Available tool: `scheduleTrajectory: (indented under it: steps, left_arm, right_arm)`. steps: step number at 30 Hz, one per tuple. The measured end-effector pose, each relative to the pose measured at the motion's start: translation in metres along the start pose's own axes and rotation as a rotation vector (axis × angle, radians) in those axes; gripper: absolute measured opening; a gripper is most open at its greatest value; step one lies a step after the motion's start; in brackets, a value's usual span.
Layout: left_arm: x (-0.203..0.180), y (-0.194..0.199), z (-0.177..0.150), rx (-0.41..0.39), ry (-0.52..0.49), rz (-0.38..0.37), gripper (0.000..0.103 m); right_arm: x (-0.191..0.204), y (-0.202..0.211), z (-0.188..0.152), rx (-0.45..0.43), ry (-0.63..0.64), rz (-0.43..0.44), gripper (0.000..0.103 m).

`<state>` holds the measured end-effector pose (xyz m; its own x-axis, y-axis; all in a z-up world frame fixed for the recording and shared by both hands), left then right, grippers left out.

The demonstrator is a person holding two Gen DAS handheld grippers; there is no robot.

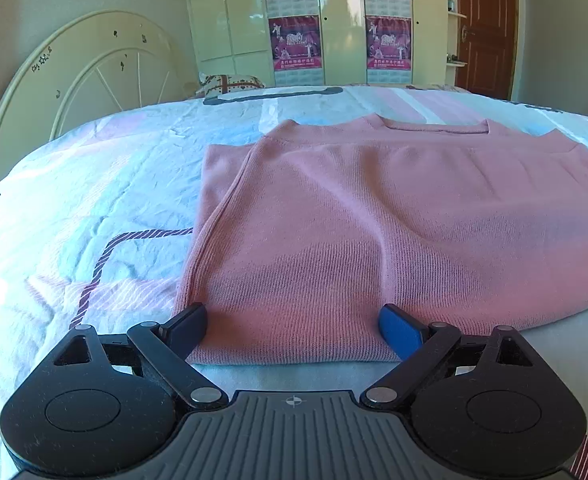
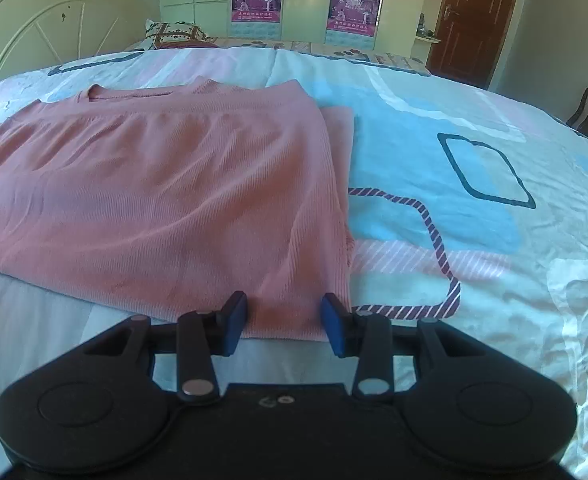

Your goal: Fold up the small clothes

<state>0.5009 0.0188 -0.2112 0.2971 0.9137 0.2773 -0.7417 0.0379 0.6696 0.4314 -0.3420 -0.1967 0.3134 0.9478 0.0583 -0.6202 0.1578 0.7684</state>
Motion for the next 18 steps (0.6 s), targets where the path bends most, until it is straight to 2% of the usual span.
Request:
scheduleTrajectory:
  steps: [5,12,16,18]
  left_arm:
    - [0.003,0.000,-0.003,0.004,0.004,-0.006,0.092]
    - [0.010,-0.006,-0.008,0.006,0.044,-0.021,0.101]
    - [0.011,-0.002,-0.002,0.032,0.031,-0.031,0.101]
    - [0.010,0.020,0.003,-0.020,0.013,-0.019,0.101]
  right_arm:
    - [-0.004,0.003,-0.003,0.002,0.007,0.005,0.039]
    - [-0.003,0.003,-0.004,-0.009,0.016,-0.005,0.039]
    - [-0.002,0.004,-0.002,-0.005,-0.001,-0.011,0.039]
    - [0.003,0.018,0.001,-0.035,0.004,-0.015,0.042]
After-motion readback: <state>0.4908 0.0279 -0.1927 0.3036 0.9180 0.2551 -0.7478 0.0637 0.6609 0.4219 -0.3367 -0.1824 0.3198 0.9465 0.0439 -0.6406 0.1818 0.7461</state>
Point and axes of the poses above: each gripper's, at about its wrist camera, not at the fingertips, and y roughly against the way its jaws point, x to its left, z to its top, the point moved 7 cm from there along -y, roughly the way its jaws point, and after that the axes turned 14 degrees about -y, right-handed, at the moved point
